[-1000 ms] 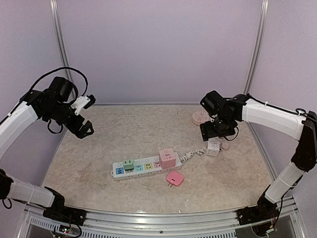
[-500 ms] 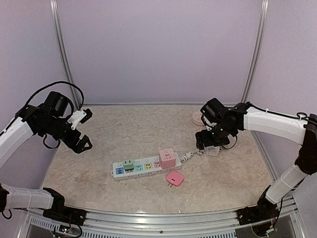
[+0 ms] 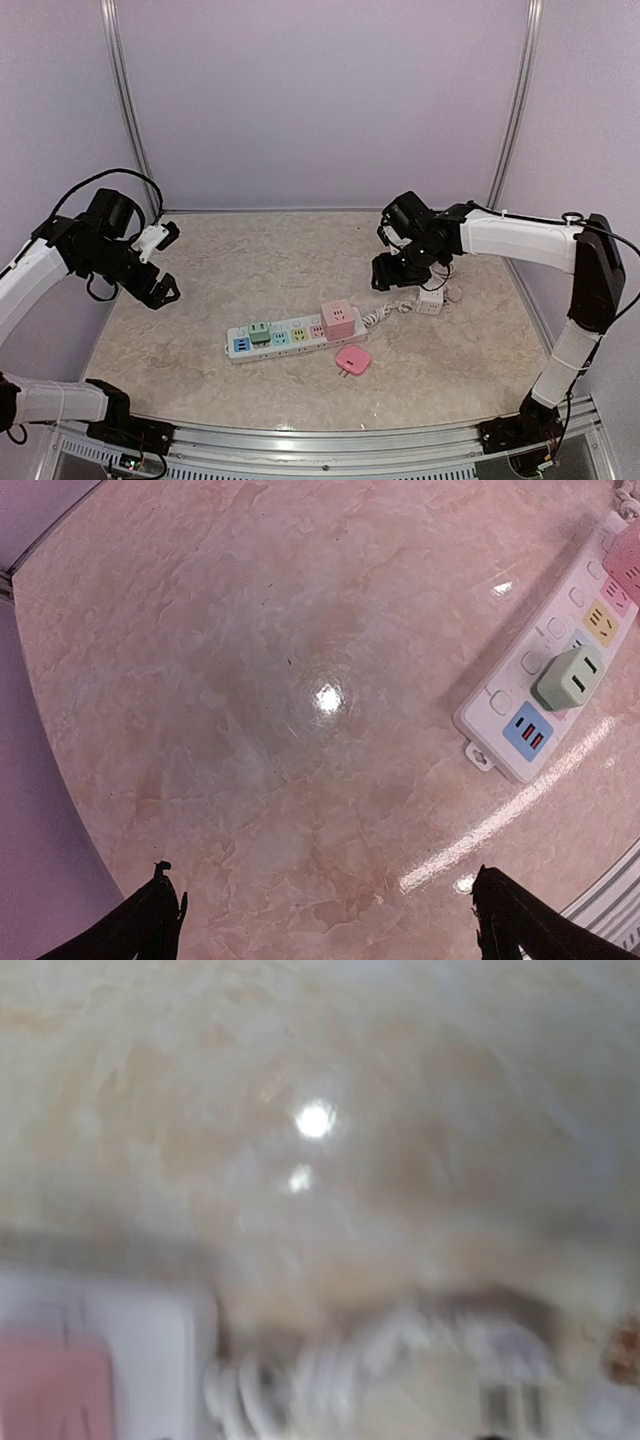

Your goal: Insert the plug

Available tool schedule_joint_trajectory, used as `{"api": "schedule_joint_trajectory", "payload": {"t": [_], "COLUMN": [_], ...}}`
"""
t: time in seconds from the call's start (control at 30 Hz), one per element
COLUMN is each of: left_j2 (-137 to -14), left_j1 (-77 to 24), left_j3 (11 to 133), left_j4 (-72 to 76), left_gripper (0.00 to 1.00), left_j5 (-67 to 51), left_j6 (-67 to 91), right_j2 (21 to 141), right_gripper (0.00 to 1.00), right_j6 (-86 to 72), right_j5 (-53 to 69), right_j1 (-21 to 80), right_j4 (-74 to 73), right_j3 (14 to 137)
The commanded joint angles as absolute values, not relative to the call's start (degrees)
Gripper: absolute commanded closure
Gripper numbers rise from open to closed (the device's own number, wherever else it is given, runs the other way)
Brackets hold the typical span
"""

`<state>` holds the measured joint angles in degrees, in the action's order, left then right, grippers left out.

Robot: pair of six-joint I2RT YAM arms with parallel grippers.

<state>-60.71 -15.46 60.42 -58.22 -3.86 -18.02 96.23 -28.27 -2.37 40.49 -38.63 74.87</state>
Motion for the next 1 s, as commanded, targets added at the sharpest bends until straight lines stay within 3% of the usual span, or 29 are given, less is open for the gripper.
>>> {"api": "schedule_joint_trajectory", "payload": {"t": [0.0,0.1,0.23,0.5,0.67,0.83,0.97], "left_j2": [-60.2,-59.9,-59.7,-59.7,-61.9,-65.8,-67.6], "left_j1": [-13.3,-11.9,-9.9,-7.5,-7.1,-7.1,-7.1], "left_j3": [59.9,59.8,59.7,60.2,62.0,65.5,67.0], "left_j4": [-57.1,-57.1,-56.9,-57.1,-57.7,-59.3,-60.1], "left_gripper": [0.01,0.01,0.01,0.01,0.01,0.01,0.02], "left_j5": [-3.9,-4.4,-5.3,-6.6,-6.8,-7.4,-7.6], "left_j6": [-18.2,-18.3,-18.3,-18.9,-19.4,-19.5,-19.9], "right_j2": [105.7,109.9,112.8,117.4,120.1,114.2,107.8], "right_gripper": [0.44,0.56,0.64,0.69,0.69,0.51,0.47], "right_j6": [-27.1,-26.4,-27.8,-33.4,-35.0,-32.3,-30.5], "right_j5": [-2.7,1.2,5.2,13.8,16.3,6.9,-1.7], "right_j1": [41.0,41.3,43.5,52.4,55.4,52.0,44.2], "right_j4": [-38.2,-38.1,-36.3,-30.4,-31.0,-37.9,-44.7], "right_j3": [80.6,82.5,80.5,81.9,88.2,90.2,88.0]}}
